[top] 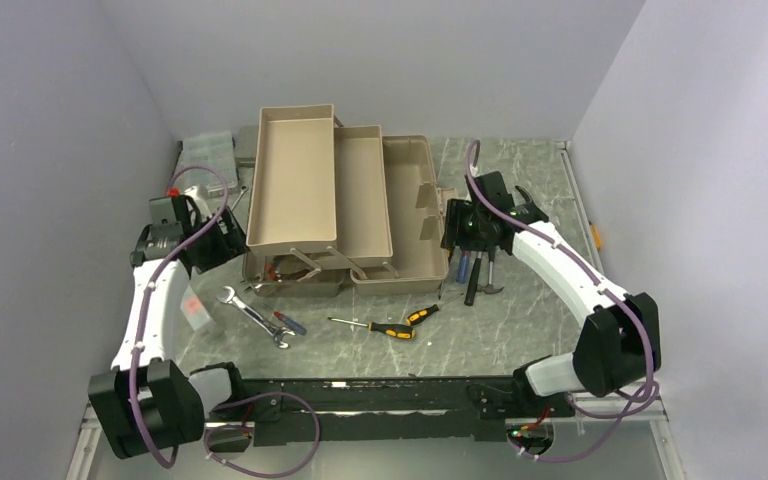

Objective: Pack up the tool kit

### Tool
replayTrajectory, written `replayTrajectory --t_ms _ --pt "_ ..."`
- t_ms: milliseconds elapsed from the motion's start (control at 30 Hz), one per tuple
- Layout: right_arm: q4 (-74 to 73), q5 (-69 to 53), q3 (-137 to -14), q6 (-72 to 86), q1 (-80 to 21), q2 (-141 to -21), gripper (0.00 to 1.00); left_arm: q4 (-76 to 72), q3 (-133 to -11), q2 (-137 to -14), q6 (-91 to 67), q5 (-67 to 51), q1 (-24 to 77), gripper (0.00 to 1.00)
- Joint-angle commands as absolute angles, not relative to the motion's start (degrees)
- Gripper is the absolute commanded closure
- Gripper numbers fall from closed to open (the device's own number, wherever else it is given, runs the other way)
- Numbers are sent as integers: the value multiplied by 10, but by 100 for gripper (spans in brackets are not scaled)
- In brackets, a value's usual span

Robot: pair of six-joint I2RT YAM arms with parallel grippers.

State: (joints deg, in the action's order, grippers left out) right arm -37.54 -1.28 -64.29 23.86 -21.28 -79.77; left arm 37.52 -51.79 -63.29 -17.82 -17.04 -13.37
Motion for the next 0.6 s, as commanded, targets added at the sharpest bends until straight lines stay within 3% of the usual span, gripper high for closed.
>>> replayTrajectory --t_ms 0,267,467,567 --pt "-316 -41 -612 253 -216 -784 45 355 -533 -669 -163 -159 -111 23" --pt "-288 -38 -607 256 -216 -832 50 351 -568 -748 -160 -163 -111 42" --pt "-275 -35 -614 251 -219 -857 55 349 -583 -767 -160 -163 -105 61" --pt "-272 -37 -621 251 -220 -875 65 347 -588 -772 -160 -166 -99 76"
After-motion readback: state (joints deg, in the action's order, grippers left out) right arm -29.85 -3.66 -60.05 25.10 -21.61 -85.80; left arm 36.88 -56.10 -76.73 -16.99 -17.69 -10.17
